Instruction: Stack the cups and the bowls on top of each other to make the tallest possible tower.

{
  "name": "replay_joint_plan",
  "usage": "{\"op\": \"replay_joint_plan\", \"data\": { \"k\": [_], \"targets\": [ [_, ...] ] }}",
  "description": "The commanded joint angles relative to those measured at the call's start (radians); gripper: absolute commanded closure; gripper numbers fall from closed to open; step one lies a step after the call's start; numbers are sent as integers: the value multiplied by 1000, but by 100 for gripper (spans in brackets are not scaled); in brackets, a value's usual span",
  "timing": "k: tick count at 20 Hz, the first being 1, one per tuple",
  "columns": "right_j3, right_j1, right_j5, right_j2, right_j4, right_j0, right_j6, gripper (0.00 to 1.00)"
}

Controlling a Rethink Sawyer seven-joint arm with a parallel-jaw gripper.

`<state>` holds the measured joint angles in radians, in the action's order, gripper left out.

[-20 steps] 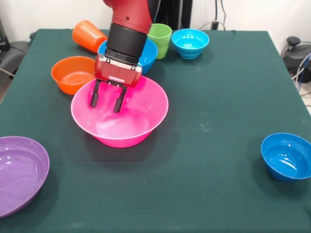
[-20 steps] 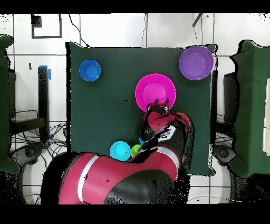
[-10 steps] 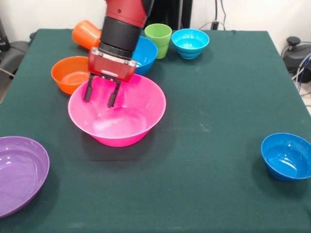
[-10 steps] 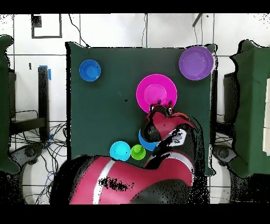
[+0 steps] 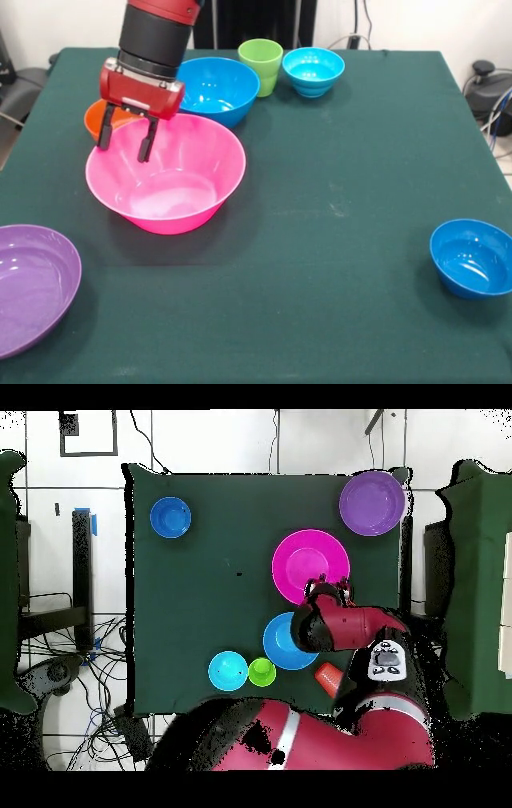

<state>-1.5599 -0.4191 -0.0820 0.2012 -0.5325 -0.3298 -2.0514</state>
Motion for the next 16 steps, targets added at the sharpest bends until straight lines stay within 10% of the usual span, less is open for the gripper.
{"op": "replay_joint_plan", "data": {
  "k": [1, 16],
  "targets": [
    [-46, -37, 191, -235, -88, -64, 118, 0],
    [-31, -51, 263, -357, -170, -171, 174, 0]
  ]
}}
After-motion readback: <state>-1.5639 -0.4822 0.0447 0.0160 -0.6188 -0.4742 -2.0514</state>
